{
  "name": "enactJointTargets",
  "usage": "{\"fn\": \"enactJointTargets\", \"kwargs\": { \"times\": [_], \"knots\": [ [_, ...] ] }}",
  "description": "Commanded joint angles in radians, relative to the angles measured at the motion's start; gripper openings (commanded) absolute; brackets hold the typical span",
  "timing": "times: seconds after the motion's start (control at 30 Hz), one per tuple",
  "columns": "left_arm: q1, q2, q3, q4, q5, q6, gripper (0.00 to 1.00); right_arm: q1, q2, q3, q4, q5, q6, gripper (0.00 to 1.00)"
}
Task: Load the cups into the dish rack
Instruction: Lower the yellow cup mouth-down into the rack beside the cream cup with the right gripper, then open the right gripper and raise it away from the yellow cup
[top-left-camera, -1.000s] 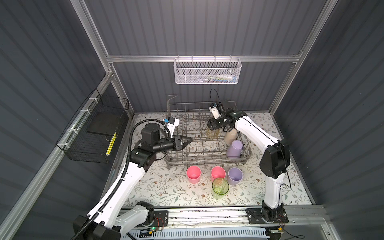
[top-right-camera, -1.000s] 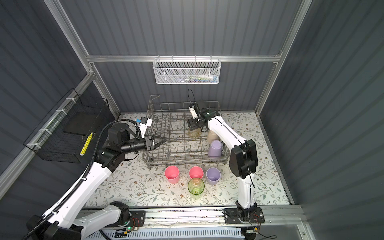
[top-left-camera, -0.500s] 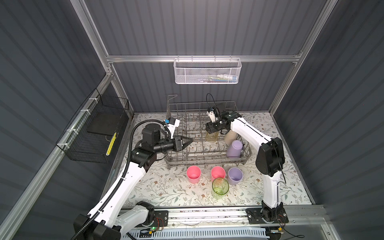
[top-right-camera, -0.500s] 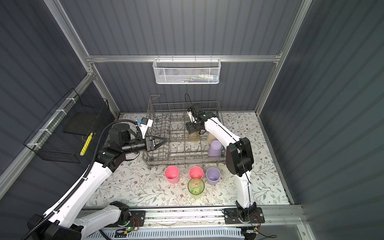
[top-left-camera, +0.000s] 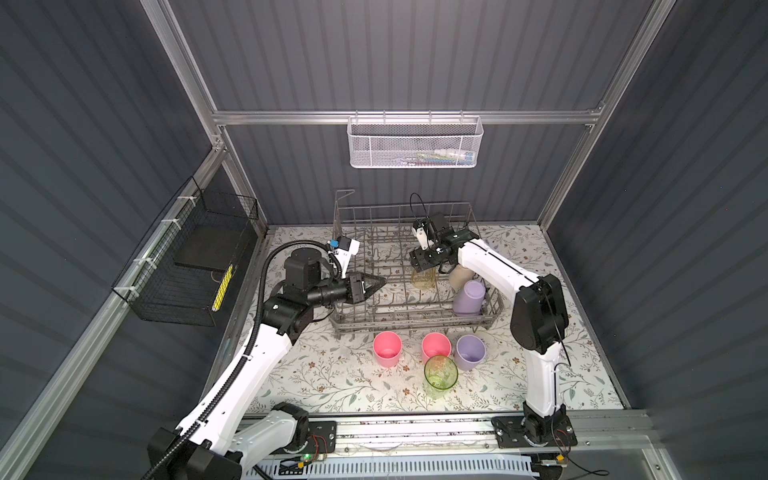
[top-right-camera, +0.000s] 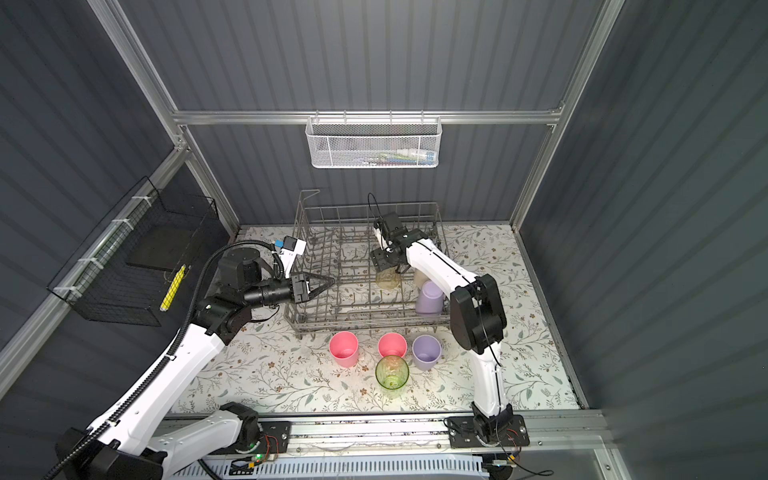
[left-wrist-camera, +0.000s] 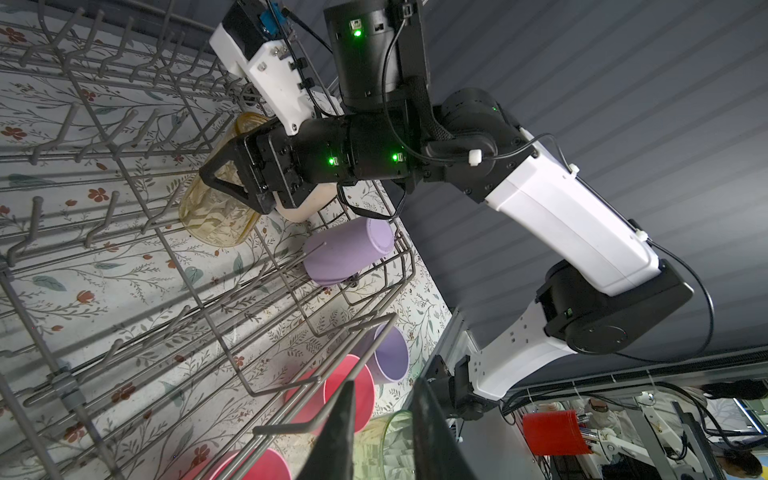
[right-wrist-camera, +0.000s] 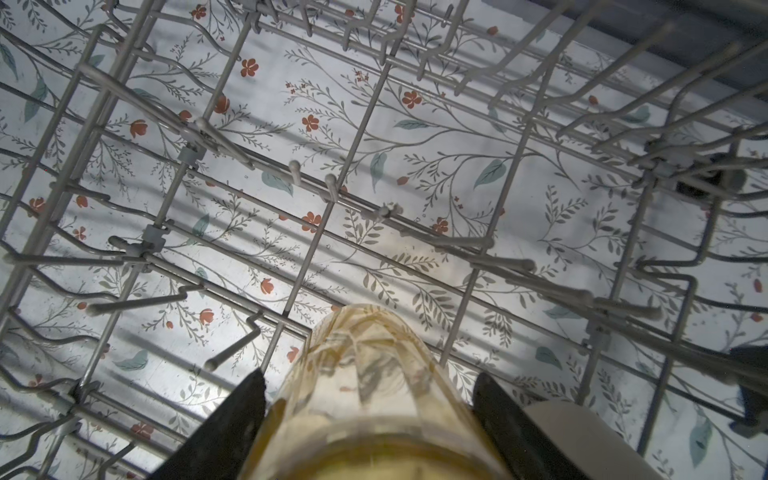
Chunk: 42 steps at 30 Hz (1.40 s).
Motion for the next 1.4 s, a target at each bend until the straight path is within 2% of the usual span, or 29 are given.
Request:
{"fn": "enactJointTargets", "kwargs": {
  "times": [0.0,0.27,0.8,1.13,1.37],
  "knots": [
    [0.006,-0.011,-0.011,0.007,0.023,0.025,0.25,0.006,-0.021,-0.023,-0.008,0.016,0.022,0.77],
    [0.006,-0.019,-0.014,0.008,0.025,0.022,0.25,0.006,-0.092,-0.057,0.025,0.033,0.031,0.87],
    [0.006,-0.028,-0.019,0.012,0.028,0.015,0.25,0.006,-0.212,-0.095,0.066,0.076,0.035,0.94],
    [0.006,-0.012,-0.014,0.021,0.031,0.013,0.25,0.006,-0.466,-0.244,0.111,0.169,0.021,0.95],
    [0.006,0.014,-0.005,0.034,0.042,0.01,0.25,0.006,-0.727,-0.43,0.017,0.138,0.071,0.96]
  ]
}}
